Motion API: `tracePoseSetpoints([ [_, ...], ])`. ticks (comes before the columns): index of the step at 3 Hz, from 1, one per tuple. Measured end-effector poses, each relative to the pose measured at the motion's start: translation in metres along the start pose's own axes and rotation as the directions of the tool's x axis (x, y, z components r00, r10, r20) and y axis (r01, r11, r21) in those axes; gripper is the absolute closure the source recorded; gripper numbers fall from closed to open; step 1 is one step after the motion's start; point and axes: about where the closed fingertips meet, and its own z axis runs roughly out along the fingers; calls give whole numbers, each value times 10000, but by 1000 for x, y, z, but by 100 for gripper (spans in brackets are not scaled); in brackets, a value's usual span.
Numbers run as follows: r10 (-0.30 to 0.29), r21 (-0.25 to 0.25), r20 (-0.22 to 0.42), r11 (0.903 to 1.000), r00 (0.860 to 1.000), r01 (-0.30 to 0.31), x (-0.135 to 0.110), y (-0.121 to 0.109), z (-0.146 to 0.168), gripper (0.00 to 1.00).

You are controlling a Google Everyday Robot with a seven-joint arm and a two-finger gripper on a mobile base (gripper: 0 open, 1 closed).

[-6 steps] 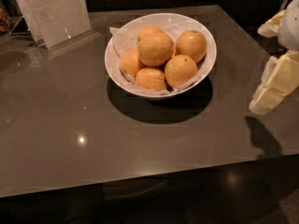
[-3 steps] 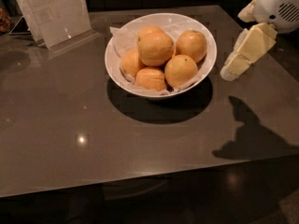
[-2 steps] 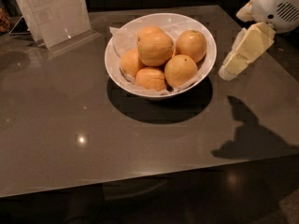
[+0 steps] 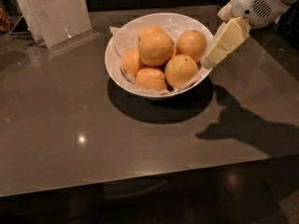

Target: Pick orange from white bowl

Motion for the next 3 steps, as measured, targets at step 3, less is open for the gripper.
tracePoseSetpoints([
  [3,-216,-472,143,9986,9997,222,-21,-9,25,39],
])
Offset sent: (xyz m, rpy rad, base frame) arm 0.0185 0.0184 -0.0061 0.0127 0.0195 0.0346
